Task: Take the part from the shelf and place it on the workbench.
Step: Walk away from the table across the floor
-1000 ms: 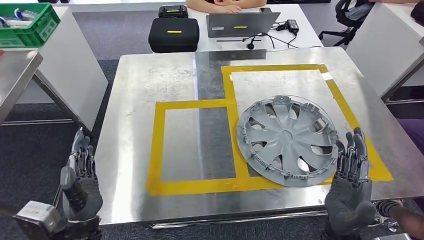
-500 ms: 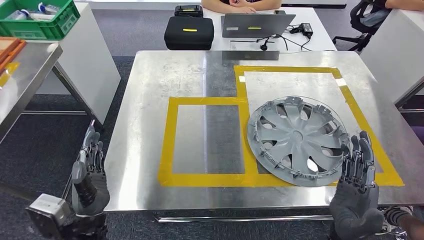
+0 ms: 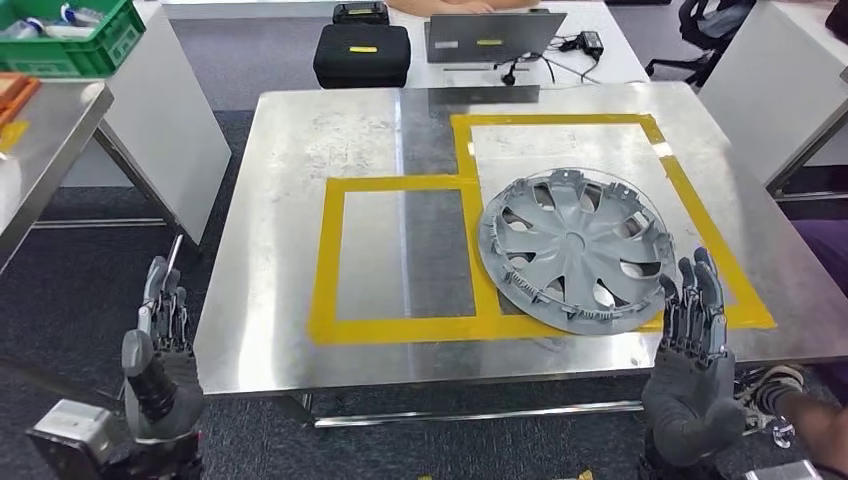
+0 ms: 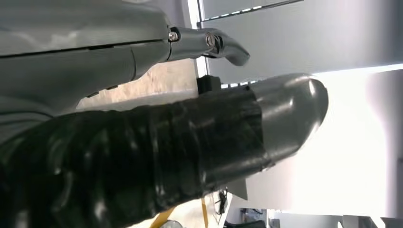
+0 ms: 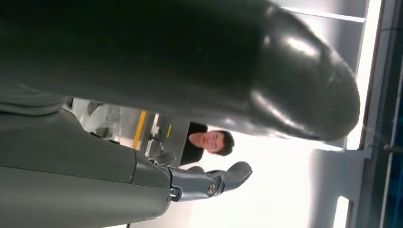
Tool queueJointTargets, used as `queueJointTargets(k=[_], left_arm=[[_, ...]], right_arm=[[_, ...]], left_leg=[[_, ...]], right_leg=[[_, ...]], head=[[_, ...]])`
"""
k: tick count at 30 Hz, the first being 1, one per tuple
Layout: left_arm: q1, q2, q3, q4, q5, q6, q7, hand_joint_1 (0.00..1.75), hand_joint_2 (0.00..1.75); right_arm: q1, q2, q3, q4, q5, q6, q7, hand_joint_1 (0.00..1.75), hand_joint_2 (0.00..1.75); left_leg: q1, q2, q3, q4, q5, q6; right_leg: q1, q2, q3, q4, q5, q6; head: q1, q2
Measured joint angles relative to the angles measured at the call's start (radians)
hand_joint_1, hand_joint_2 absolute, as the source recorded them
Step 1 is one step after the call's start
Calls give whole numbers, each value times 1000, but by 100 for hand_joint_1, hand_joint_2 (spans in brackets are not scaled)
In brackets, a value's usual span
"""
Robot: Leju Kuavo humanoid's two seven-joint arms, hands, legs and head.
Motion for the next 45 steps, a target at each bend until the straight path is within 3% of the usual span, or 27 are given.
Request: queueJointTargets(k=[2, 3, 6, 7, 8, 9, 10, 12, 14, 17, 19, 22, 24, 25, 27, 29, 30, 32, 33, 35, 37, 38, 39, 40, 42, 44, 45], left_arm=[[0, 0, 0, -1, -1, 0, 2, 0, 0], [0, 0, 0, -1, -1, 0, 3, 0, 0], [0, 0, 0, -1, -1, 0, 6, 0, 0], [0, 0, 0, -1, 0, 0, 6, 0, 0], [0, 0, 0, 0, 0, 0, 6, 0, 0], [0, 0, 0, 0, 0, 0, 6, 0, 0], [0, 0, 0, 0, 0, 0, 6, 0, 0], [0, 0, 0, 0, -1, 0, 6, 0, 0], [-1, 0, -1, -1, -3, -1, 7, 0, 0], [-1, 0, -1, -1, -12, 0, 14, 0, 0], [0, 0, -2, -2, -19, 1, 22, 0, 0], [3, 0, -2, -1, -21, 6, 30, 0, 0], [5, 0, -3, 0, -18, 11, 28, 0, 0], [5, 1, -2, 0, -16, 13, 24, 0, 0], [4, 1, -2, -1, -10, 15, 15, 0, 0], [3, 1, -3, -4, -13, 13, 13, 0, 0], [3, 1, -3, -5, -18, 12, 15, 0, 0], [4, 1, -3, -7, -30, 10, 21, 0, 0], [4, 1, -4, -7, -34, 10, 24, 0, 0], [4, 2, -6, -8, -39, 10, 28, 0, 0], [5, 2, -8, -8, -39, 13, 33, 0, 0], [6, 2, -8, -8, -38, 15, 34, 0, 0], [7, 3, -8, -8, -37, 16, 35, 0, 0], [7, 3, -8, -8, -34, 16, 34, 0, 0], [8, 3, -8, -8, -25, 13, 32, 0, 0], [8, 3, -8, -8, -19, 10, 26, 0, 0], [7, 3, -8, -8, -19, 9, 22, 0, 0]], right_arm=[[0, 0, 0, 0, 0, 3, -1, 0, 0], [0, 0, 0, 0, 0, 3, -1, 0, 0], [1, 0, 0, 2, 0, 4, -2, 0, 0], [1, 0, 0, 3, 0, 4, -2, 0, 0], [1, 0, 0, 3, 0, 4, -2, 0, 0], [1, 0, 0, 4, 0, 4, -2, 0, 0], [1, 0, 0, 5, 0, 4, -2, 0, 0], [0, 0, 0, 5, 0, 5, -2, 0, 0], [0, 0, 0, 5, -1, 6, -3, 0, 0], [3, 1, 0, 5, -5, 10, -7, 0, 0], [6, 1, -1, 5, -11, 15, -10, 0, 0], [14, 2, -3, 6, -21, 21, -19, 0, 0], [21, 4, -5, 6, -25, 24, -26, 0, 0], [23, 4, -7, 7, -25, 26, -28, 0, 0], [25, 5, -9, 7, -22, 29, -27, 0, 0], [24, 5, -12, 6, -20, 29, -22, 0, 0], [24, 6, -13, 6, -22, 29, -19, 0, 0], [25, 6, -16, 5, -27, 29, -19, 0, 0], [26, 6, -18, 4, -31, 29, -21, 0, 0], [28, 6, -22, 4, -37, 29, -28, 0, 0], [34, 6, -26, 5, -40, 30, -38, 0, 0], [37, 6, -27, 6, -40, 31, -43, 0, 0], [39, 6, -28, 7, -39, 32, -48, 0, 0], [41, 7, -28, 8, -37, 32, -53, 0, 0], [42, 8, -29, 10, -32, 32, -62, 0, 0], [42, 9, -29, 10, -30, 32, -69, 0, 0], [43, 9, -29, 11, -31, 32, -72, 0, 0]], left_leg=[[3, 1, -10, -8, 12, 11], [5, 3, -13, -12, 20, 17], [6, 5, -32, -13, 43, 30], [5, 5, -44, -10, 50, 31], [4, 5, -55, -7, 56, 31], [4, 5, -66, -4, 61, 29], [4, 4, -75, -1, 66, 27], [2, 3, -90, 6, 74, 20], [0, 4, -99, 11, 83, 9], [0, 4, -108, 16, 91, -6], [2, 4, -132, 62, 47, -17], [4, 4, -195, 246, -69, -26], [4, 4, -193, 295, -71, -22], [2, 4, -165, 264, -46, -16], [-5, 6, -71, 127, -1, 8], [-14, 9, 3, 12, 6, 27], [-17, 10, 16, -10, 2, 32], [-16, 10, 16, -26, 16, 32], [-12, 11, 13, -35, 26, 33], [-5, 14, 3, -47, 46, 36], [-4, 14, -19, -42, 61, 38], [-4, 14, -32, -37, 67, 36], [-3, 14, -46, -31, 73, 34], [-2, 13, -59, -23, 77, 31], [1, 12, -84, -7, 84, 22], [-1, 9, -103, 6, 93, 10], [-2, 7, -110, 9, 98, 3]], right_leg=[[-2, 2, -8, 3, 0, 13], [-3, 3, -17, 19, -18, 18], [-5, 6, -76, 189, -140, 27], [-5, 6, -91, 250, -170, 29], [-5, 6, -93, 283, -178, 30], [-5, 6, -77, 276, -167, 30], [-5, 6, -43, 231, -144, 29], [-4, 8, 52, 87, -103, 23], [0, 10, 104, 4, -95, 14], [1, 9, 99, -8, -85, -3], [-2, 5, 89, -14, -70, -19], [1, 4, 59, -13, -48, -31], [4, 4, 38, -9, -35, -32], [7, 4, 30, -8, -29, -32], [13, 5, 19, -6, -19, -31], [14, 4, 11, -5, -8, -24], [13, 3, 7, -6, -1, -18], [11, 3, 1, -7, 8, -7], [11, 4, -6, 1, -2, -2], [8, 8, -37, 74, -66, 8], [2, 9, -77, 206, -146, 17], [-1, 9, -88, 258, -164, 22], [-5, 9, -83, 276, -161, 26], [-8, 9, -60, 255, -141, 29], [-14, 10, 25, 126, -100, 35], [-13, 15, 91, 21, -94, 31], [-10, 17, 100, 4, -100, 26]], head=[[1, 0], [4, 0], [22, 0], [29, 0], [33, 0], [37, 0], [42, 0], [50, 0], [52, 0], [47, 0], [39, 0], [22, 0], [14, 0], [10, 0], [5, 0], [3, 0], [3, 0], [0, 0], [0, 0], [8, 0], [20, 0], [25, 0], [29, 0], [32, 0], [40, 0], [46, 0], [45, 0]])
